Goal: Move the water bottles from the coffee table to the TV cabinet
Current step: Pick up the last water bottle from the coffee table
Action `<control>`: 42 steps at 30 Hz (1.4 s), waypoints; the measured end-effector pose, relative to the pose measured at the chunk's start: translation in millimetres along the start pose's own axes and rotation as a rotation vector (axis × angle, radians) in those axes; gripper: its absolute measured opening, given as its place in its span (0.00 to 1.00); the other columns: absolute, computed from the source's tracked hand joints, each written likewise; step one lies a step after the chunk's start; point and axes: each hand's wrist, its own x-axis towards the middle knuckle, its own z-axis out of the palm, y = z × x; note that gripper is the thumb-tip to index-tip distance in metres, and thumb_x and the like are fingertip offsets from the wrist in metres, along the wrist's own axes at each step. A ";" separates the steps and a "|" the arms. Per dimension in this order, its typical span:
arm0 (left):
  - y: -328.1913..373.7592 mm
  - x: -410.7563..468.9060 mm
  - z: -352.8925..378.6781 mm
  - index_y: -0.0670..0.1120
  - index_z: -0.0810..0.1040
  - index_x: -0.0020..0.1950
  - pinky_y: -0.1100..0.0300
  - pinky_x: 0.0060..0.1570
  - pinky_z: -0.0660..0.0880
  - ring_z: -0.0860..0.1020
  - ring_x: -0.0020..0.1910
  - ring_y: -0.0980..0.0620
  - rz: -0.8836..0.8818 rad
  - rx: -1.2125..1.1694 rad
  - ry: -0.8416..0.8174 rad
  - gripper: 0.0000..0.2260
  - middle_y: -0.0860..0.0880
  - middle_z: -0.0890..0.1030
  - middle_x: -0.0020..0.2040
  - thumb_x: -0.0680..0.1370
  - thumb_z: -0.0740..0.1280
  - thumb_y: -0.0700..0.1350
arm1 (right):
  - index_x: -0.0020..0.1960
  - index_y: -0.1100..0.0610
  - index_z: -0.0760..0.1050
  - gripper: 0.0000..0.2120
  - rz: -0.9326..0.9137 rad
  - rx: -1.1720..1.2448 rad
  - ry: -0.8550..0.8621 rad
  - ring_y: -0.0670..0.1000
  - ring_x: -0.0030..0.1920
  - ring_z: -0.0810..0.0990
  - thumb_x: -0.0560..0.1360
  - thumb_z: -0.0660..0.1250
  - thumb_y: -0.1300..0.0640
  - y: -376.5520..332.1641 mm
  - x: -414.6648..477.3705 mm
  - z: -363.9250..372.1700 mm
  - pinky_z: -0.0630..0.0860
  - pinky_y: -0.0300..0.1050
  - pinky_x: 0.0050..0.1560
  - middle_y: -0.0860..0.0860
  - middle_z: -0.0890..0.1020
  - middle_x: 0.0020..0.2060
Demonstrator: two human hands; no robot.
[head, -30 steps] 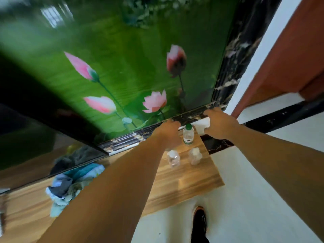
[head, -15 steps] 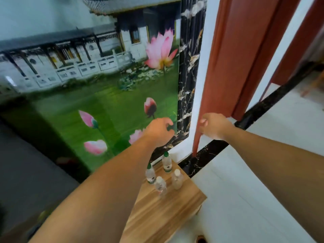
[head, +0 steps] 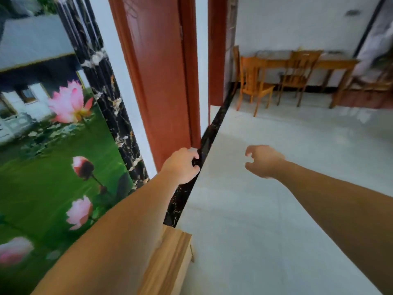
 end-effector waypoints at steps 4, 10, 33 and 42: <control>106.2 17.4 34.5 0.50 0.76 0.60 0.51 0.60 0.72 0.76 0.58 0.45 0.187 -0.019 -0.046 0.14 0.46 0.76 0.59 0.75 0.65 0.47 | 0.63 0.52 0.73 0.18 0.175 0.039 0.060 0.57 0.61 0.76 0.74 0.65 0.52 103.1 -59.5 -24.7 0.74 0.49 0.59 0.53 0.78 0.60; 300.0 5.4 110.0 0.50 0.76 0.58 0.54 0.57 0.72 0.75 0.57 0.45 0.508 -0.135 -0.192 0.14 0.46 0.77 0.58 0.73 0.66 0.47 | 0.62 0.54 0.74 0.17 0.508 0.113 0.154 0.56 0.56 0.77 0.73 0.66 0.53 260.5 -205.6 -51.3 0.75 0.48 0.56 0.54 0.80 0.57; 751.0 -389.0 310.4 0.54 0.76 0.55 0.54 0.54 0.74 0.75 0.51 0.51 1.574 -0.130 -0.784 0.12 0.52 0.76 0.54 0.72 0.65 0.50 | 0.63 0.50 0.73 0.19 1.740 0.256 0.595 0.56 0.58 0.77 0.73 0.65 0.50 380.1 -799.7 19.6 0.75 0.52 0.58 0.52 0.77 0.61; 825.3 -466.5 328.8 0.54 0.75 0.59 0.50 0.55 0.74 0.74 0.57 0.50 1.733 -0.040 -0.764 0.15 0.51 0.76 0.59 0.73 0.64 0.49 | 0.64 0.50 0.73 0.19 1.890 0.307 0.552 0.55 0.57 0.77 0.73 0.64 0.50 408.4 -908.0 19.8 0.75 0.51 0.57 0.51 0.79 0.59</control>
